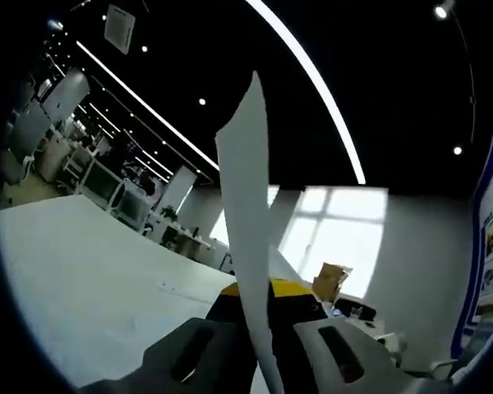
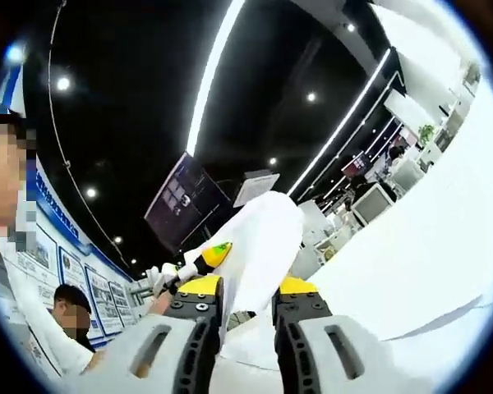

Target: Organize the stack of printing papers by aligning and flattening the scattered papers on the table

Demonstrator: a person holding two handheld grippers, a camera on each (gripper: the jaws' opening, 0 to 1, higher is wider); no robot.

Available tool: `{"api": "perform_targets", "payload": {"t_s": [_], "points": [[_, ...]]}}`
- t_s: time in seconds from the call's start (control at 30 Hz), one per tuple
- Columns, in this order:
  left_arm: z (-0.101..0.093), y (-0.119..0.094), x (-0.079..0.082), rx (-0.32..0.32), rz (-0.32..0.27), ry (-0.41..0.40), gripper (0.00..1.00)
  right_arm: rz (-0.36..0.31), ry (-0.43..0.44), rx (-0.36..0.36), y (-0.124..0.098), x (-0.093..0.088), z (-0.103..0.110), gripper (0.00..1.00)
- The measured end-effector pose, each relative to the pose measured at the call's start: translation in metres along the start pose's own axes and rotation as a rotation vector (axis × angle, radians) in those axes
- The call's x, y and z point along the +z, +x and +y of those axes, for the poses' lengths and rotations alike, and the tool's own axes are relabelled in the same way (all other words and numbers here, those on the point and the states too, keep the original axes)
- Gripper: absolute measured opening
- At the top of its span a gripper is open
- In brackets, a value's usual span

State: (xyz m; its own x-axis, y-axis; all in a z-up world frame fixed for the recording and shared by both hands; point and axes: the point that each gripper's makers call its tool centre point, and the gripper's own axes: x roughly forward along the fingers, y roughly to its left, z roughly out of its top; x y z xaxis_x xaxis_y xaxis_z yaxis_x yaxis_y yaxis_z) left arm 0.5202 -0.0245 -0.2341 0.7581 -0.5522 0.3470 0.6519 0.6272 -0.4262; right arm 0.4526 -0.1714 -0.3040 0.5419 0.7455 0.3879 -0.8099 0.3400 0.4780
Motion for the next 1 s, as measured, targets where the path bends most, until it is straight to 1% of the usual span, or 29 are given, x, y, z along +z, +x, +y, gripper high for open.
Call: {"api": "perform_targets", "payload": {"t_s": [0.07,0.13,0.17,0.3,0.4,0.47,0.53,0.63,0.9,1.0], "points": [[0.0,-0.001,0.001,0.0,0.0,0.01,0.05,0.027,0.0,-0.033,-0.001,-0.002,-0.004,0.32],[-0.001,-0.003,0.002,-0.002,0.001,0.013,0.05,0.056,-0.001,-0.063,-0.003,-0.003,-0.009,0.35],[0.0,-0.004,0.003,-0.001,0.0,0.012,0.05,0.058,-0.001,-0.065,-0.004,-0.003,-0.009,0.36],[-0.001,-0.008,0.002,0.002,0.001,0.041,0.05,0.085,-0.018,-0.123,-0.01,-0.002,-0.021,0.42],[-0.001,-0.012,0.001,0.001,0.007,0.051,0.05,0.084,-0.032,-0.147,-0.014,0.001,-0.026,0.52],[0.001,-0.014,-0.001,0.004,0.012,0.058,0.05,0.085,-0.039,-0.162,-0.017,0.003,-0.028,0.56],[0.004,-0.016,-0.001,0.01,0.015,0.059,0.05,0.091,-0.054,-0.18,-0.02,0.004,-0.031,0.59],[0.005,-0.019,-0.003,0.017,0.024,0.069,0.06,0.104,-0.073,-0.187,-0.022,0.004,-0.032,0.61],[0.006,-0.022,-0.003,0.018,0.028,0.091,0.06,0.149,-0.133,-0.192,-0.024,0.005,-0.028,0.67],[0.007,-0.024,-0.003,0.017,0.029,0.106,0.06,0.169,-0.161,-0.196,-0.028,0.008,-0.026,0.68]]}}
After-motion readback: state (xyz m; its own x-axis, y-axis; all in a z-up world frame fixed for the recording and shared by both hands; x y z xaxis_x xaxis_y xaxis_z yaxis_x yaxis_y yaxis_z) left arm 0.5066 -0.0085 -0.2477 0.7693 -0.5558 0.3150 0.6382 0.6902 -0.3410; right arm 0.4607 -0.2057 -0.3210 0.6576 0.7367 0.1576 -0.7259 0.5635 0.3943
